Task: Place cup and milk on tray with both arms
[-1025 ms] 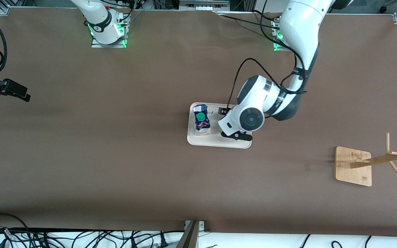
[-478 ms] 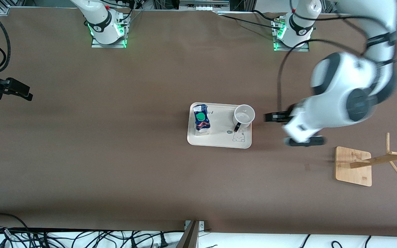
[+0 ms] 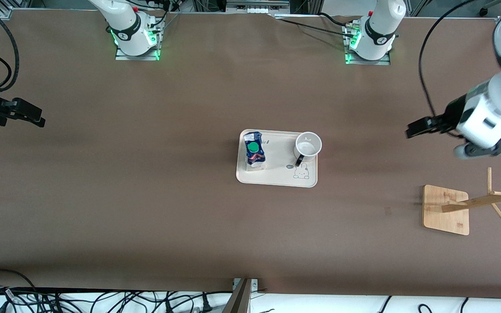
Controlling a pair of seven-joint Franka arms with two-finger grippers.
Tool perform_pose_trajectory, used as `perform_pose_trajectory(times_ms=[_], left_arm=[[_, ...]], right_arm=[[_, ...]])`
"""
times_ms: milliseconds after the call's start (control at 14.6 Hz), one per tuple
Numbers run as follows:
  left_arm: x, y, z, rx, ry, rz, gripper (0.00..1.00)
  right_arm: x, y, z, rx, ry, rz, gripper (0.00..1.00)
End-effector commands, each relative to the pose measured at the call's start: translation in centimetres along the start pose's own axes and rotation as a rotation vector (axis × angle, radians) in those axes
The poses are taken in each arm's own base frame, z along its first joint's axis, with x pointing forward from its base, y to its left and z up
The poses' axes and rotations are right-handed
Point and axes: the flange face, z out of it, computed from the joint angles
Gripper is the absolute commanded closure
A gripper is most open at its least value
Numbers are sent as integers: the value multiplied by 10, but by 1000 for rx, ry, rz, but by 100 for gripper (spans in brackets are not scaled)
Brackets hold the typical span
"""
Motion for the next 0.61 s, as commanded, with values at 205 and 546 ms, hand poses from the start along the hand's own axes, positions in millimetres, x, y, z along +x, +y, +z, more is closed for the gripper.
perform_pose_trajectory(times_ms=[205, 546], left_arm=[[-32, -18, -2, 87, 124, 35, 0], [-30, -17, -4, 85, 125, 27, 0]], right_arm=[[17, -9, 13, -15, -1, -9, 0], [25, -23, -9, -15, 55, -39, 0]])
